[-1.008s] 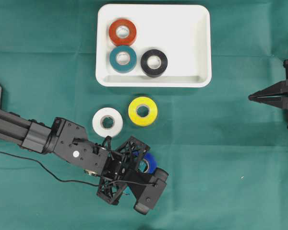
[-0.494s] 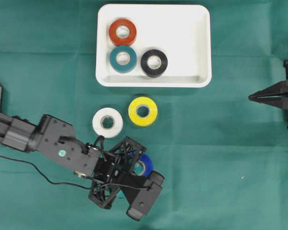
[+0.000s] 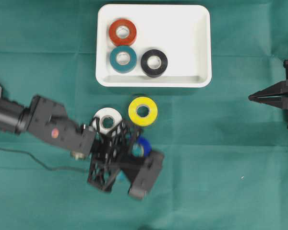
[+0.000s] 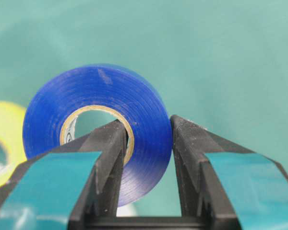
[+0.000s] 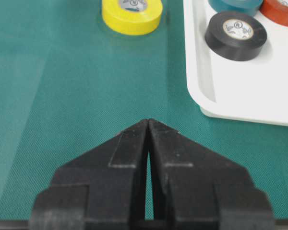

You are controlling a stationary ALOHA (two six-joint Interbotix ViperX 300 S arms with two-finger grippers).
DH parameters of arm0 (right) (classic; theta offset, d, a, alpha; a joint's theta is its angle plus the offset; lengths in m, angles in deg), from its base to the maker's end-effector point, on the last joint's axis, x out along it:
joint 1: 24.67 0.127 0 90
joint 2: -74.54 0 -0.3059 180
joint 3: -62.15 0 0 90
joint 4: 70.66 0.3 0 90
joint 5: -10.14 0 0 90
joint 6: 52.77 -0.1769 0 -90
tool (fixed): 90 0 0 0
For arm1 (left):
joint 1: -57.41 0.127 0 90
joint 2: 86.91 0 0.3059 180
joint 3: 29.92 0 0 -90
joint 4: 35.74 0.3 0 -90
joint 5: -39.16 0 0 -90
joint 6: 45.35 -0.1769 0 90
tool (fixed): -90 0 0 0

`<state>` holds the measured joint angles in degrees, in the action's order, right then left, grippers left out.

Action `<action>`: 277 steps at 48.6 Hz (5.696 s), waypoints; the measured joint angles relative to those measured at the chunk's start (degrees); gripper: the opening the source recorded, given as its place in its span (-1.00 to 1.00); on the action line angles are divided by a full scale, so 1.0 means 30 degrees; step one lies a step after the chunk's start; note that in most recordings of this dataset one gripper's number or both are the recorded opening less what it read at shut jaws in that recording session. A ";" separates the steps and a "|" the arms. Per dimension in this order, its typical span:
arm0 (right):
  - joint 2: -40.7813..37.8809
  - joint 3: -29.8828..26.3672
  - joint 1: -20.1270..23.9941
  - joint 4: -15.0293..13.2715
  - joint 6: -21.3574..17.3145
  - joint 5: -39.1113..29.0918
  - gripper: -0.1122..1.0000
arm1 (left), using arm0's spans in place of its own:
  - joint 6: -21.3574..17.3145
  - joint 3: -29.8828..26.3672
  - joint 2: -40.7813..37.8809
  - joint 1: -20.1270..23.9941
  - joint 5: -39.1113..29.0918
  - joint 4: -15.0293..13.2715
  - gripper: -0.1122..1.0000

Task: Put the tape into the white case with the left arm.
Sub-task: 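Close the left gripper on the blue tape roll and lift it, then carry the blue tape into the tray's upper right area, then open the left gripper and withdraw it to the left, then move the left gripper over the white tape roll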

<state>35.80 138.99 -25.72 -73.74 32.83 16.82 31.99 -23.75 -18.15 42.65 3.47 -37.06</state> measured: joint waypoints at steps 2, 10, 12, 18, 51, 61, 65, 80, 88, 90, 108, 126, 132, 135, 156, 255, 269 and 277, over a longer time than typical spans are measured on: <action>0.0000 0.0029 0.0000 0.0000 0.0000 0.0000 -0.97 | -0.0029 0.0117 0.0088 0.0469 0.0000 0.0029 -0.34; 0.0000 0.0029 0.0000 0.0000 0.0000 0.0029 -0.97 | -0.0439 0.0498 0.0293 0.2285 0.0088 0.0029 -0.34; 0.0000 0.0000 0.0000 0.0000 0.0000 0.0000 -0.97 | -0.0645 0.0527 0.0293 0.2666 0.0176 0.0029 -0.34; 0.0000 0.0029 0.0000 -0.0029 0.0000 0.0029 -0.97 | -0.1406 0.0527 0.0322 0.3926 0.0586 0.0029 -0.34; 0.0000 0.0088 0.0000 0.0000 0.0000 0.0088 -0.97 | -0.4014 0.0527 -0.0117 0.9961 0.3574 0.0059 -0.34; -0.0029 0.0088 0.0000 0.0000 0.0000 0.0088 -0.97 | -0.4395 0.0059 -0.0996 1.0898 0.3838 0.0059 -0.34; 0.0000 0.0088 0.0000 0.0000 0.0000 0.0088 -0.97 | -0.4570 -0.0176 -0.1260 1.1162 0.3838 0.0029 -0.34; 0.0000 0.0117 0.0000 0.0000 0.0000 0.0088 -0.97 | -0.5039 -0.0879 -0.1992 1.1426 0.3838 0.0059 -0.34; 0.0000 0.0088 0.0000 -0.0029 0.0000 0.0088 -0.97 | -0.5068 -0.1025 -0.2402 1.1426 0.3867 0.0059 -0.34; 0.0000 0.0088 0.0000 -0.0029 0.0029 0.0117 -0.97 | -0.5039 -0.1055 -0.2520 1.1426 0.3867 0.0059 -0.34; 0.0000 0.0117 0.0000 -0.0029 0.0000 0.0146 -0.97 | -0.4893 -0.1172 -0.2666 1.1426 0.3984 0.0059 0.13; 0.0000 0.0146 0.0000 0.0000 0.0000 0.0146 -0.97 | -0.4893 -0.1084 -0.2637 1.1426 0.4014 0.0059 0.52; 0.0000 0.0146 0.0000 0.0000 0.0000 0.0146 -0.97 | -0.4893 -0.0762 -0.2490 1.1396 0.4014 0.0088 0.51; -0.0029 0.0146 0.0000 -0.0029 0.0000 0.0146 -0.97 | -0.4893 -0.0586 -0.2227 1.1338 0.4043 0.0059 0.51; 0.0000 0.0146 0.0000 -0.0029 0.0000 0.0176 -0.97 | -0.2871 0.3721 0.2432 0.9404 0.4014 0.0029 0.51; 0.0029 0.0176 0.0000 -0.0029 0.0000 0.0176 -0.97 | 0.0381 1.6406 1.6670 0.4395 0.5068 -0.0029 0.51; 0.0029 0.0176 0.0000 -0.0029 0.0000 0.0176 -0.97 | 0.0381 1.6025 1.5674 0.4014 0.5127 -0.0029 0.51; 0.0029 0.0176 0.0000 -0.0029 0.0000 0.0176 -0.97 | 0.0381 1.5879 1.5527 0.3867 0.5244 -0.0029 0.51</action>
<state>35.89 139.52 -25.72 -73.83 32.83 17.34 33.13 23.89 28.43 54.25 19.21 -37.15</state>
